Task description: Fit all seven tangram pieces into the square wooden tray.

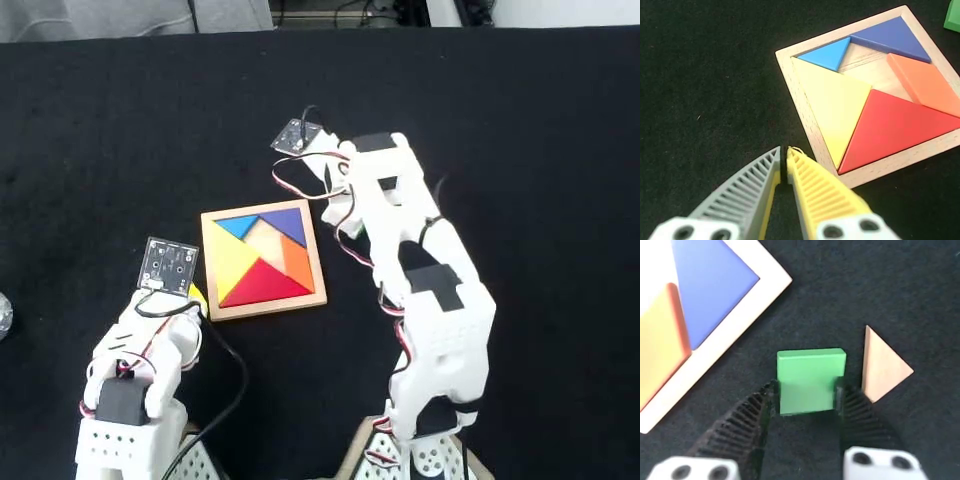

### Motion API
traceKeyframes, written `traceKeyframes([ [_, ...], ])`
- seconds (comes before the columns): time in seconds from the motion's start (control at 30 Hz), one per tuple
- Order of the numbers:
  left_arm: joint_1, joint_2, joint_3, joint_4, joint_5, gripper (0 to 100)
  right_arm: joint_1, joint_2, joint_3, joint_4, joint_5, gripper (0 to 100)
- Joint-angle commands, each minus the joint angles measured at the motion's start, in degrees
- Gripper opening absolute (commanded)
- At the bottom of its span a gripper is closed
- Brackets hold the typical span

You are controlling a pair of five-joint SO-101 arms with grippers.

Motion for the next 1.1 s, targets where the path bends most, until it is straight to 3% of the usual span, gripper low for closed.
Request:
traceKeyframes([
  [0.0,0.7,-0.4,-0.5,-1.0,0.0,3,-0.5,-2.1,0.3,-0.7,-0.7,31.3],
  [0.37,0.7,-0.4,-0.5,-1.0,0.0,3,-0.6,-1.8,0.5,-0.8,-0.4,32.0],
  [0.57,0.7,-0.4,-0.5,-1.0,0.0,3,-4.4,-1.8,5.5,-4.5,-0.3,18.0],
  [0.87,0.7,-0.4,-0.5,-1.0,0.0,3,-4.3,-1.9,7.0,-6.8,-0.3,19.1],
  [1.07,0.7,-0.4,-0.5,-1.0,0.0,3,-2.6,-5.1,3.6,-3.5,-0.7,8.7],
])
